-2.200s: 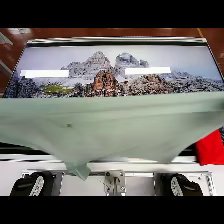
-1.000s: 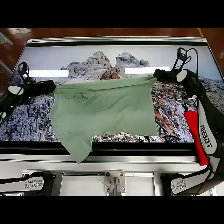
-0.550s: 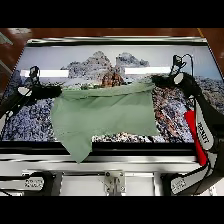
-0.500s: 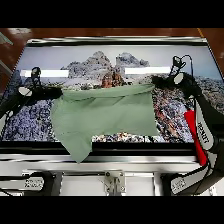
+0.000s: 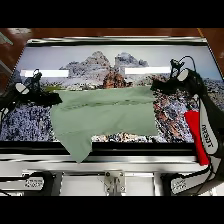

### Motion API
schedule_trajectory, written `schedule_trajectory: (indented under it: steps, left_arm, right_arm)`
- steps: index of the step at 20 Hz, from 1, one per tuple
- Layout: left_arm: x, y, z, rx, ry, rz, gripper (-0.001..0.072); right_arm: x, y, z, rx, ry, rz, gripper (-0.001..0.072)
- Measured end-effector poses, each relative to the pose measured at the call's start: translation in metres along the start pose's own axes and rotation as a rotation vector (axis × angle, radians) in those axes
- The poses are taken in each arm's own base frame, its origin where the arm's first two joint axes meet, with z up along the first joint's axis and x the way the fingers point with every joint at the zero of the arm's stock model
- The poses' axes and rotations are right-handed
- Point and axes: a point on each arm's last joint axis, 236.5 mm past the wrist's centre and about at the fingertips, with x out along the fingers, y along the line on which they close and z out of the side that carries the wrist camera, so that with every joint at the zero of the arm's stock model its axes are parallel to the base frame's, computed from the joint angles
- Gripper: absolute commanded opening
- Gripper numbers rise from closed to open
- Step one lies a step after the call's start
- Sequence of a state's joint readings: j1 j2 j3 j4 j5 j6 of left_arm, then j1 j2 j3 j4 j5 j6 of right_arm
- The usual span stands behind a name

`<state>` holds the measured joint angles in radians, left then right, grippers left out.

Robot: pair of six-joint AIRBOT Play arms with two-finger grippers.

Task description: Fold the shirts.

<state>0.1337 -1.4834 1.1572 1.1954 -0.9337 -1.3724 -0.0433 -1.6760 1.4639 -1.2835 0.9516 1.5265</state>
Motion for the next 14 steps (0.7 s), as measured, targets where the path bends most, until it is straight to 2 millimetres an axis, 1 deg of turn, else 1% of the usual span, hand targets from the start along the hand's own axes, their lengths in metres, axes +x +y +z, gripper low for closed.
schedule_trajectory:
  steps: [1,2,3,4,5,6,7,8,9,10,12,14]
  left_arm:
    - [-0.009,0.005,-0.008,-0.007,0.036,0.007,0.0497]
    - [-0.016,0.010,-0.017,-0.022,0.073,0.012,0.0683]
    - [-0.022,0.017,-0.032,-0.055,0.123,0.014,0.0709]
    - [-0.025,0.023,-0.055,-0.091,0.189,0.013,0.0710]
    - [-0.027,0.028,-0.079,-0.133,0.251,0.009,0.0709]
    - [-0.028,0.030,-0.108,-0.174,0.314,-0.004,0.0709]
    - [-0.028,0.028,-0.137,-0.217,0.371,-0.028,0.0709]
    - [-0.026,0.023,-0.162,-0.253,0.407,-0.060,0.0709]
    - [-0.024,0.018,-0.183,-0.285,0.432,-0.086,0.0709]
    - [-0.019,0.013,-0.200,-0.319,0.439,-0.110,0.0709]
    - [-0.010,0.004,-0.222,-0.379,0.432,-0.152,0.0708]
    - [-0.004,-0.013,-0.235,-0.442,0.423,-0.226,0.0706]
  right_arm:
    - [-0.015,-0.013,-0.002,-0.033,0.012,-0.047,0.0568]
    - [-0.029,-0.030,-0.007,-0.059,0.041,-0.100,0.0566]
    - [-0.043,-0.051,-0.018,-0.070,0.090,-0.159,0.0569]
    - [-0.054,-0.072,-0.032,-0.066,0.149,-0.204,0.0588]
    - [-0.065,-0.091,-0.051,-0.046,0.219,-0.233,0.0641]
    - [-0.073,-0.106,-0.070,-0.010,0.287,-0.237,0.0640]
    - [-0.078,-0.114,-0.091,0.037,0.356,-0.215,0.0640]
    - [-0.080,-0.114,-0.108,0.088,0.404,-0.169,0.0640]
    - [-0.081,-0.108,-0.123,0.140,0.447,-0.100,0.0640]
    - [-0.080,-0.098,-0.133,0.182,0.473,-0.029,0.0640]
    - [-0.079,-0.075,-0.142,0.246,0.493,0.106,0.0640]
    - [-0.079,-0.057,-0.144,0.273,0.498,0.193,0.0639]
